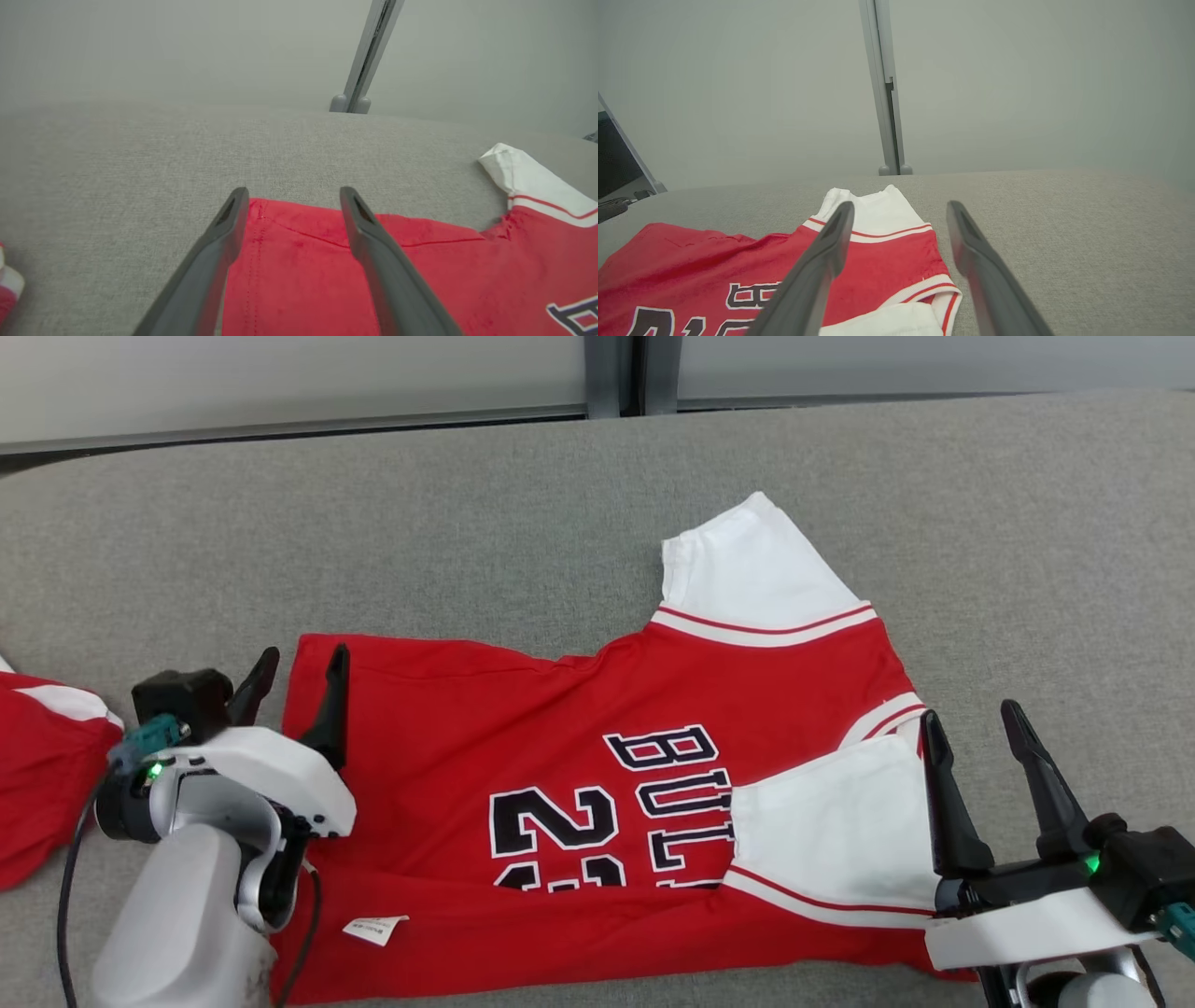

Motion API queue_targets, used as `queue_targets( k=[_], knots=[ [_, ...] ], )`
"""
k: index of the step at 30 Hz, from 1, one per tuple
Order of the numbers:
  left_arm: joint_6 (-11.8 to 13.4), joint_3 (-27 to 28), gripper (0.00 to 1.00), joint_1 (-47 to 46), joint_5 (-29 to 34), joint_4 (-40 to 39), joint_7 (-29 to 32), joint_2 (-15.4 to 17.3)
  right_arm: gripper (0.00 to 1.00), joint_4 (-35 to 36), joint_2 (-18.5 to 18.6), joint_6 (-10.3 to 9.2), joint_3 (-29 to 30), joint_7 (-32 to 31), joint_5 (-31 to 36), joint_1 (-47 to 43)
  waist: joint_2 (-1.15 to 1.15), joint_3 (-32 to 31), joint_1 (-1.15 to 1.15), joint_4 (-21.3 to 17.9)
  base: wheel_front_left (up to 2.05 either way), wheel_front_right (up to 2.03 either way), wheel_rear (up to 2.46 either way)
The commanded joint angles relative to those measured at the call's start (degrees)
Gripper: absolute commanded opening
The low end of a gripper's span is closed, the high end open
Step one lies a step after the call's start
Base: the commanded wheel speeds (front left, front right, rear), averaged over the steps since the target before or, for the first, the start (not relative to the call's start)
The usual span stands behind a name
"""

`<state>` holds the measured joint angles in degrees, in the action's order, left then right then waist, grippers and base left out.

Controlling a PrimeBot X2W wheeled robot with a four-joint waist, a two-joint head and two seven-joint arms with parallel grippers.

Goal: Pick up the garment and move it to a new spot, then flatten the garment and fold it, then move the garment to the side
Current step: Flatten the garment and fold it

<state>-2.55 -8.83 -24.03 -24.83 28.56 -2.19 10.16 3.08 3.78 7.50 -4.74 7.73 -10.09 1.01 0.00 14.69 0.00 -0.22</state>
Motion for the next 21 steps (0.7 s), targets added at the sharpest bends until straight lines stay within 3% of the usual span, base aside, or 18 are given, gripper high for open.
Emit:
queue_targets(
  k=[1,7,8,9,21],
  knots=[
    [-0.5,0.1,1.0,-2.1,-0.6,2.6,0.4,0.4,1.0,-0.4,0.1,-0.02,-0.1,0.6,-0.3,1.0,0.0,1.9,0.0,-0.7,0.0,0.0,0.0],
    [-1.9,1.1,1.0,-9.2,-2.3,15.5,0.7,0.9,1.0,-2.7,0.0,-0.02,-0.2,1.7,-0.7,2.6,0.0,3.5,0.0,-1.6,0.0,0.0,0.0],
    [-2.1,0.9,0.39,-10.0,-2.4,16.8,0.3,1.0,1.0,-3.1,-0.1,-0.02,-0.1,1.7,-0.7,2.8,0.0,3.6,0.0,-1.7,0.0,0.0,0.0],
    [-2.5,0.7,0.0,-10.6,-2.5,18.2,0.2,1.0,1.0,-3.4,-0.1,-0.02,-0.1,1.8,-0.8,2.9,0.0,3.6,0.0,-1.7,0.0,0.0,0.0],
    [-4.4,-1.2,0.0,-15.1,-3.1,24.8,-6.2,0.8,1.0,-7.1,2.4,-0.02,2.1,1.7,-3.7,8.0,0.0,4.0,0.0,-0.7,0.0,0.0,0.0]
  ],
)
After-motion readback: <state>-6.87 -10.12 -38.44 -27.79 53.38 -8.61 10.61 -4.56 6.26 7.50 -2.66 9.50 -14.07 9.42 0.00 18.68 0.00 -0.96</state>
